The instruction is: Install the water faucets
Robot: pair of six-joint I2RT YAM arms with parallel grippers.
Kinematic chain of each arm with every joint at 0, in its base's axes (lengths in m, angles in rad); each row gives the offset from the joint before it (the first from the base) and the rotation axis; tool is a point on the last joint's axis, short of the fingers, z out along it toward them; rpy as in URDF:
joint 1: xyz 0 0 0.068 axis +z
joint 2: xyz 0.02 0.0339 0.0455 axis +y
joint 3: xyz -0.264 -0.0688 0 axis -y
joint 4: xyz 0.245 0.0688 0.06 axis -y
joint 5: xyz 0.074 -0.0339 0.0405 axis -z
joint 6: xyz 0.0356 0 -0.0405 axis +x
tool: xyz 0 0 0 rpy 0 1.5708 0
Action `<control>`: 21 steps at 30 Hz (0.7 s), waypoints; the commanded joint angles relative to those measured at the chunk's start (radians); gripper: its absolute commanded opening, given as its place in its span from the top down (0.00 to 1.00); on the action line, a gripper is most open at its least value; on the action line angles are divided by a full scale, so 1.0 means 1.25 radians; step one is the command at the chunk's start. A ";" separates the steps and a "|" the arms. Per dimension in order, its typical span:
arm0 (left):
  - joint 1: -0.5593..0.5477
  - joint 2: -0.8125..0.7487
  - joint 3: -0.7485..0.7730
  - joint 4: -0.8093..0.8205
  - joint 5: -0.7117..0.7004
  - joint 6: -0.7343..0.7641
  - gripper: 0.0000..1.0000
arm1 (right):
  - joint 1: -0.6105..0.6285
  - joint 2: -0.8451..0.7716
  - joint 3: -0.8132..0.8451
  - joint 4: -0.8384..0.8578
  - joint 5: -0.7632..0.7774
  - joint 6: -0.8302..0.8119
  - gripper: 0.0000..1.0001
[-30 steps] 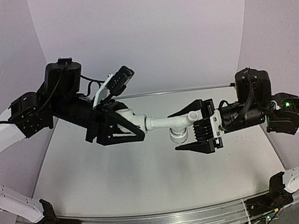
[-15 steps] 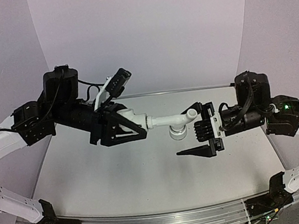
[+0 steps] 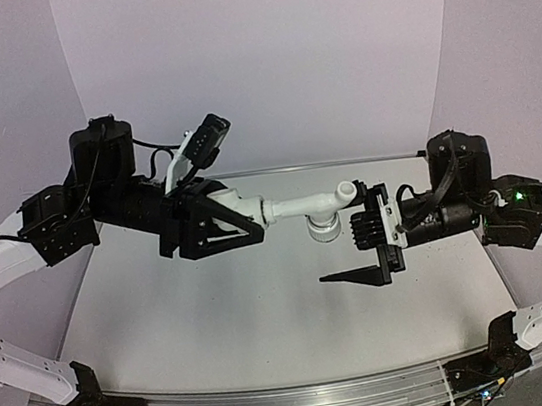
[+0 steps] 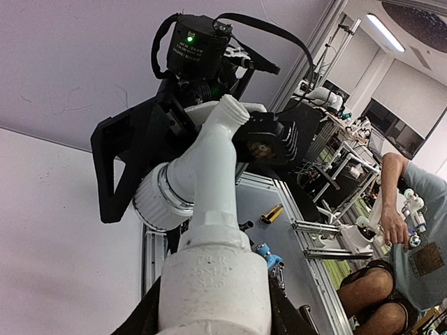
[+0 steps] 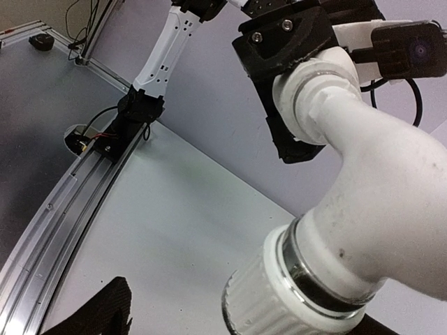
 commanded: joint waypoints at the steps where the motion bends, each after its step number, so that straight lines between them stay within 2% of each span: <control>1: 0.005 -0.012 0.013 0.096 0.014 -0.014 1.00 | 0.002 -0.006 -0.016 0.039 0.015 0.017 0.21; 10: 0.005 -0.013 -0.005 0.105 -0.060 -0.008 1.00 | 0.003 -0.035 0.000 0.040 -0.070 -0.013 0.30; 15: 0.005 -0.018 -0.018 0.122 -0.117 -0.008 1.00 | 0.003 -0.044 0.013 0.040 -0.118 -0.007 0.32; 21: 0.005 -0.012 -0.024 0.137 -0.149 -0.014 1.00 | 0.003 -0.034 0.025 0.041 -0.125 0.000 0.39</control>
